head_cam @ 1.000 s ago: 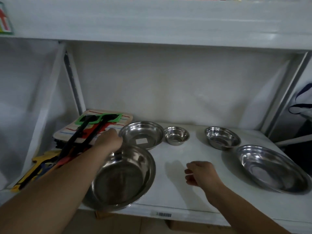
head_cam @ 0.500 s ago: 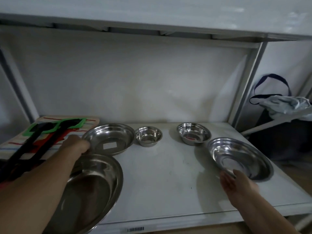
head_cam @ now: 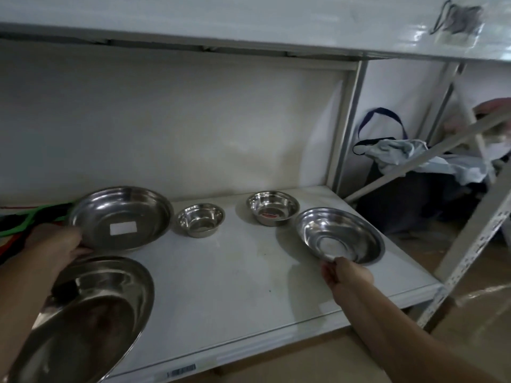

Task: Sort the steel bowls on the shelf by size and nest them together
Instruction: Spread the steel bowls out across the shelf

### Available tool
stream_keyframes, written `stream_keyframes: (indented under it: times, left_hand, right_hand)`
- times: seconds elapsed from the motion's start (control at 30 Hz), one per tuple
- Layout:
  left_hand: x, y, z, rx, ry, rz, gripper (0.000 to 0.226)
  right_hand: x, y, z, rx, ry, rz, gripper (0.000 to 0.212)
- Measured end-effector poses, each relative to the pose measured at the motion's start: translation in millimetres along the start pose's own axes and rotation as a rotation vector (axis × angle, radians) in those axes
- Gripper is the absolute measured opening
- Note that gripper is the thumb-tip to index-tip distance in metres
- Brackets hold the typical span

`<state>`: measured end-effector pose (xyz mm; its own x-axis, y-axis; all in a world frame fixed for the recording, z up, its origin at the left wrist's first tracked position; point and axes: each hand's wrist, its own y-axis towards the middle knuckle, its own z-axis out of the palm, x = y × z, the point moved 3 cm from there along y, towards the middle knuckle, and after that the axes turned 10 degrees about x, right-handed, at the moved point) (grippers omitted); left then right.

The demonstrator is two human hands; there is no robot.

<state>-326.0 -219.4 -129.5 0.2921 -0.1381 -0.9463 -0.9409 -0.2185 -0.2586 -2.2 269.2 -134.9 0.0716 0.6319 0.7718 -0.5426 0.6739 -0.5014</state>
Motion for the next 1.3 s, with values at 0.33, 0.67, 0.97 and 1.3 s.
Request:
stream_keyframes:
  times: [0.33,0.67,0.97,1.3]
  left_hand:
    - [-77.4,-144.9,33.6,0.072,-0.128,0.148,0.033]
    - [-83.2,-336.0,95.3,0.296,-0.178,0.156,0.016]
    - [-51.4,-428.0,122.2,0.386,-0.193,0.161,0.017]
    - [-39.7,-436.4,112.6,0.404,-0.180,0.135,0.008]
  right_hand:
    - [34.0,-50.8,-13.3,0.055,-0.059,-0.053,0.007]
    - [84.5,-155.1,-19.9,0.496,-0.233,-0.202,0.012]
    - [64.0,-185.5,-23.5,0.597,-0.479,-0.151,0.017]
    - [69.9,-175.8,-38.0,0.536,-0.618,-0.169,0.042]
